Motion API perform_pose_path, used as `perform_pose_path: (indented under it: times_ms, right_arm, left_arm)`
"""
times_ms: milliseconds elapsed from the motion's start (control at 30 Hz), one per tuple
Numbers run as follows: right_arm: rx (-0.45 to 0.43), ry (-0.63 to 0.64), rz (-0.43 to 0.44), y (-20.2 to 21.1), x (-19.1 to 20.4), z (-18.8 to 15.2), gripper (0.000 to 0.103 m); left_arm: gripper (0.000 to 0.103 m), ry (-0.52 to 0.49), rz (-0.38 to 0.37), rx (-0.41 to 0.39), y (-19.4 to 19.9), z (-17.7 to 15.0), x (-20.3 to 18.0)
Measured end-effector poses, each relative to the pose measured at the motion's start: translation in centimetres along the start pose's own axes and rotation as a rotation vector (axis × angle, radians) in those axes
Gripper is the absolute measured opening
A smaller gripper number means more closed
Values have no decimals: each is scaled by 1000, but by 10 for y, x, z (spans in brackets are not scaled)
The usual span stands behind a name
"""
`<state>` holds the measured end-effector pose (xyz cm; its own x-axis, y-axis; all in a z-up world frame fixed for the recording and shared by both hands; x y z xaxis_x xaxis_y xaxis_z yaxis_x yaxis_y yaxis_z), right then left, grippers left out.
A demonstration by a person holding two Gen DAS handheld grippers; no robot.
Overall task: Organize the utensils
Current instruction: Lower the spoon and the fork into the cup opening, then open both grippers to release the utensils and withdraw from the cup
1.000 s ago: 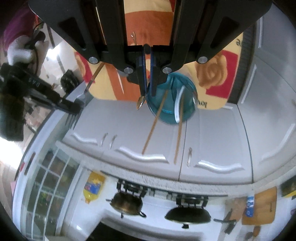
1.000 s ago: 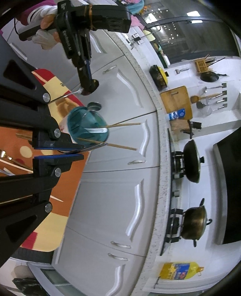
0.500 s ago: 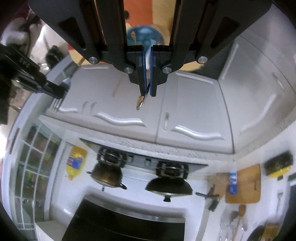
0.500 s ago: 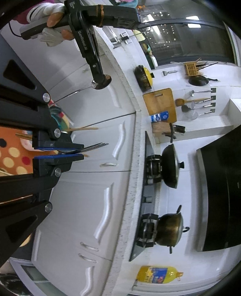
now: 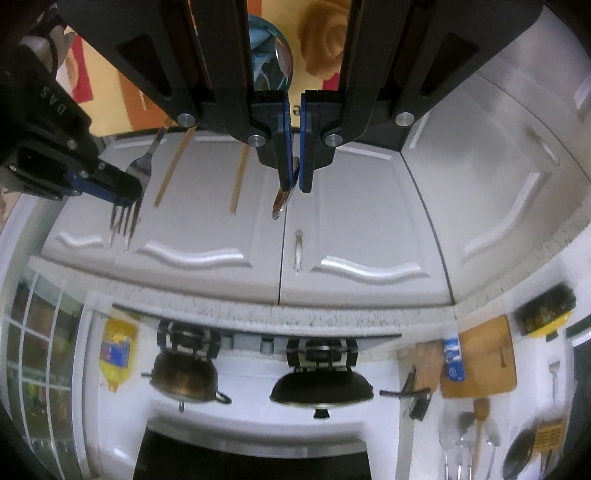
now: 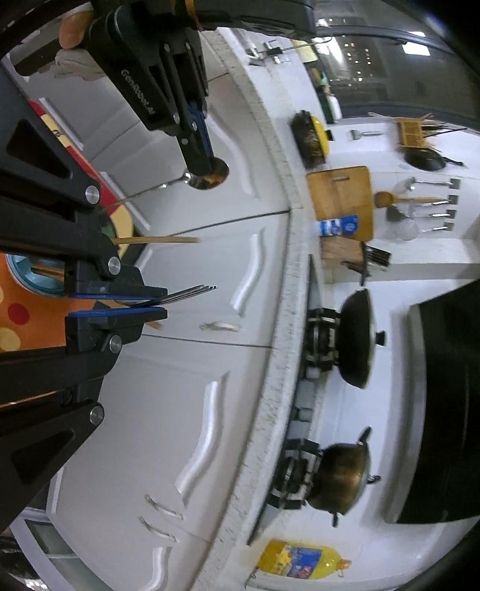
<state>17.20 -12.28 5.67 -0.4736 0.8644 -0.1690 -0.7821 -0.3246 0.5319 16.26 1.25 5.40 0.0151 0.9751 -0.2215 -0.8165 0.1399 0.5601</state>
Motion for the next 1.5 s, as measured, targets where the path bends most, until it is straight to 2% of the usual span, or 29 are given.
perform_pose_path:
  times_ms: [400, 500, 567, 600, 633, 800, 1133, 1233, 1500]
  right_arm:
    - [130, -28, 90, -40, 14, -49, 5]
    - [123, -74, 126, -40, 9, -52, 5]
    - [115, -109, 158, -37, 5, -54, 11]
    - [111, -114, 156, -35, 4, -54, 25]
    - [106, -118, 148, -33, 2, -55, 31]
    - [121, -150, 152, -26, 0, -64, 31]
    - [140, -169, 153, -13, 3, -77, 31]
    - [137, -176, 152, -6, 5, -79, 31]
    - [131, -172, 137, 11, 11, -81, 31]
  left_arm:
    - [3, 27, 14, 104, -27, -35, 6]
    - [3, 58, 6, 138, -29, -38, 8]
    - [4, 81, 5, 156, -28, -40, 9]
    - [8, 87, 3, 157, -26, -40, 9]
    - [10, 92, -3, 157, -24, -40, 9]
    - [30, 98, -18, 149, -14, -41, 5]
    - [38, 78, -20, 139, 6, -45, -3]
    - [44, 72, -19, 122, 14, -46, -4]
    - [46, 42, -22, 88, 37, -50, -13]
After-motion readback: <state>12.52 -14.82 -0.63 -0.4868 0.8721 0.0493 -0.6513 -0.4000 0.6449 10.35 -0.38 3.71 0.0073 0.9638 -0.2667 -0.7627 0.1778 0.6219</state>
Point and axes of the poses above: each gripper's, at about its wrist camera, not at the fingertips, and y roughly against the way its jaws point, x to its left, z to its top, the point moved 6 cm from there along -y, roughly the way its jaws point, and after that the axes turned 13 degrees about y, right-handed, at the moved point
